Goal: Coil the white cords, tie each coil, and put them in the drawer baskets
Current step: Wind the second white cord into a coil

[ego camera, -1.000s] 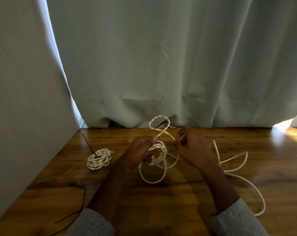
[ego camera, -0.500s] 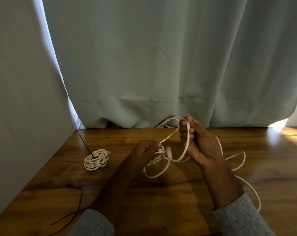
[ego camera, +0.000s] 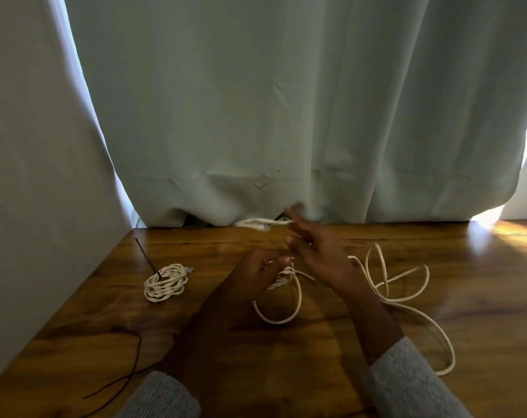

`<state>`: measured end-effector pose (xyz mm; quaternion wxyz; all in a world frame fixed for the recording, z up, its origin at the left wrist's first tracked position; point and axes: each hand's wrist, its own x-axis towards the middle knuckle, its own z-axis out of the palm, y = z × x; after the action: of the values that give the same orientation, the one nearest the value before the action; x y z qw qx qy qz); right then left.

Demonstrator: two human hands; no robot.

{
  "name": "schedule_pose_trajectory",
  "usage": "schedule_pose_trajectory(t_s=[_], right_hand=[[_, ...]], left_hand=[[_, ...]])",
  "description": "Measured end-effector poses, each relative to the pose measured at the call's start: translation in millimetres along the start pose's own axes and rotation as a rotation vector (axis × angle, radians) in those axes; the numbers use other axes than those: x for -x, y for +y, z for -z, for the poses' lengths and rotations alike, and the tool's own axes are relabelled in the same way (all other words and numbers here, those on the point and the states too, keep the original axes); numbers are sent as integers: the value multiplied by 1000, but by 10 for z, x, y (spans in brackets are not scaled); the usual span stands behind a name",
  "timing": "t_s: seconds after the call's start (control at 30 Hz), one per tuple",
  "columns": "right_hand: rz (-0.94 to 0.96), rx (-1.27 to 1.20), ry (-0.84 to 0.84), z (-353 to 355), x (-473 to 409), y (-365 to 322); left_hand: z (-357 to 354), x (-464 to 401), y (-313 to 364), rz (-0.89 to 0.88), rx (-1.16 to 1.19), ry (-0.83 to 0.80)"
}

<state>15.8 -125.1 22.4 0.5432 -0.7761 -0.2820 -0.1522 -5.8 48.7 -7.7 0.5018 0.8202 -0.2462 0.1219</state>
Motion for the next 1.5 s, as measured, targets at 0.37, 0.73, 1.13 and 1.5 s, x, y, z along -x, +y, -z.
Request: schedule_pose_trajectory(t_s=[0.37,0.73,1.13,1.5], right_hand=[[258,228,42,51,-10,77],[348,213,254,28,-7,-25],[177,19,413,-154,-52,-27],[97,212,221,-438,-112,-113]], left_hand=[[233,31,204,327,958,37],[305,54,237,323,1269,-140],[258,-41,440,101,1531,-84],[500,-209,526,-115,1525,181]])
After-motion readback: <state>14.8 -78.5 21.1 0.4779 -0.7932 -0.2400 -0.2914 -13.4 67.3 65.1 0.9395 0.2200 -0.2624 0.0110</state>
